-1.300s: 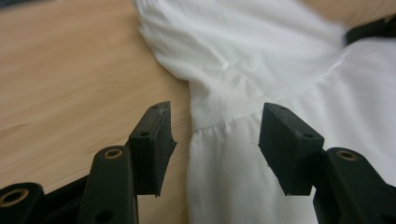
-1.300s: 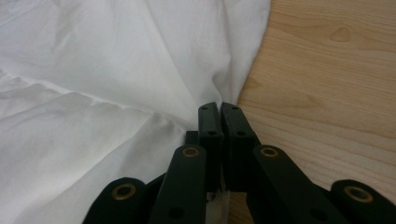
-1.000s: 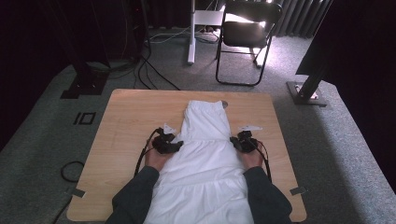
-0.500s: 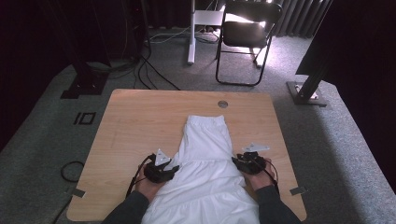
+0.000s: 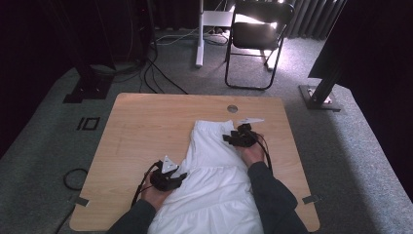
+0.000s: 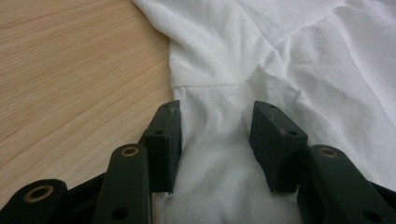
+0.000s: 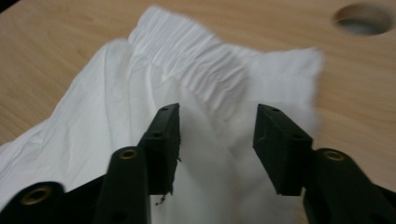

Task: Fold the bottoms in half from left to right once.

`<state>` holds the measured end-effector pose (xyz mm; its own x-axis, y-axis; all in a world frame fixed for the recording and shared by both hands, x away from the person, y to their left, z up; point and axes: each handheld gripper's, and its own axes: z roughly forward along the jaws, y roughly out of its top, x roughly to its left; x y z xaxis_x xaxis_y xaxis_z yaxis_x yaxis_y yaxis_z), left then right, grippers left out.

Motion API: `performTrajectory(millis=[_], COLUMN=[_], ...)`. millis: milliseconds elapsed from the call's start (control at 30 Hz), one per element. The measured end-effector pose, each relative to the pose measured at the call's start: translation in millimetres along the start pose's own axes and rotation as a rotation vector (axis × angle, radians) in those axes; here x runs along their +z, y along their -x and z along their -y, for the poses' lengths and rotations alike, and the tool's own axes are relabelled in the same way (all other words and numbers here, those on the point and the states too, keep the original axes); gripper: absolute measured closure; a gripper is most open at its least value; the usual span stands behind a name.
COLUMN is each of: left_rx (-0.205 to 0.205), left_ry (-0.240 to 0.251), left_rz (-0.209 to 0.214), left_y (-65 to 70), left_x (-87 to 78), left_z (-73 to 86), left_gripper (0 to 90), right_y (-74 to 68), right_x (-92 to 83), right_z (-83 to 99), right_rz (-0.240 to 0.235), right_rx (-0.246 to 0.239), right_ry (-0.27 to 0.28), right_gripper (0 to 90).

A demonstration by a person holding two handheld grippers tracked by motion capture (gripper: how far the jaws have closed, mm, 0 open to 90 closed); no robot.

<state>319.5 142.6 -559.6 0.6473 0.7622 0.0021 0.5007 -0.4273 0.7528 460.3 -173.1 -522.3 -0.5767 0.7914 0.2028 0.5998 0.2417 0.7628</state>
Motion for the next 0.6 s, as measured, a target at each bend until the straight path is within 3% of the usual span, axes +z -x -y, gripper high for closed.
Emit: performTrajectory(millis=[67, 167, 233, 367, 400, 433, 500, 567, 600], left_rx=[-0.001, -0.001, -0.002, -0.007, -0.009, -0.009, -0.010, -0.013, -0.013], left_ry=[0.000, 0.000, 0.000, 0.001, 0.001, 0.001, 0.001, 0.002, 0.002], left_rz=[0.001, 0.001, 0.002, 0.001, 0.001, 0.001, -0.001, -0.002, -0.003], left_y=[-0.1, -0.1, -0.1, -0.2, -0.3, -0.2, -0.1, 0.4, 0.7], left_x=[0.0, 0.0, -0.1, -0.2, -0.3, -0.3, -0.4, -0.8, -1.2], left_z=[0.0, 0.0, 0.0, 0.2, 0.3, 0.3, 0.4, 0.8, 1.2], left_gripper=[53.8, 53.7, 53.6, 53.5, 53.5, 53.5, 53.5, 53.5, 53.5], right_y=[-2.2, -6.9, -12.4, -11.8, -7.8, -2.1, 8.1, 17.1, 21.8], right_x=[13.4, 19.6, 12.7, -15.4, -17.7, -15.9, -3.4, 10.4, 14.6], right_z=[1.0, 2.6, -0.9, -13.9, -14.1, -12.6, -4.0, 7.2, 11.9], right_rz=[-0.003, 0.007, 0.107, 0.354, 0.373, 0.360, 0.352, 0.313, 0.288], right_rx=[-0.001, -0.046, -0.138, -0.259, -0.257, -0.231, -0.205, -0.157, -0.110], right_ry=[-0.036, -0.091, -0.092, 0.043, 0.060, 0.053, 0.007, -0.018, -0.021], right_gripper=[50.2, 79.6, 87.4, 88.5, 88.3, 88.1, 84.5, 74.0, 67.5])
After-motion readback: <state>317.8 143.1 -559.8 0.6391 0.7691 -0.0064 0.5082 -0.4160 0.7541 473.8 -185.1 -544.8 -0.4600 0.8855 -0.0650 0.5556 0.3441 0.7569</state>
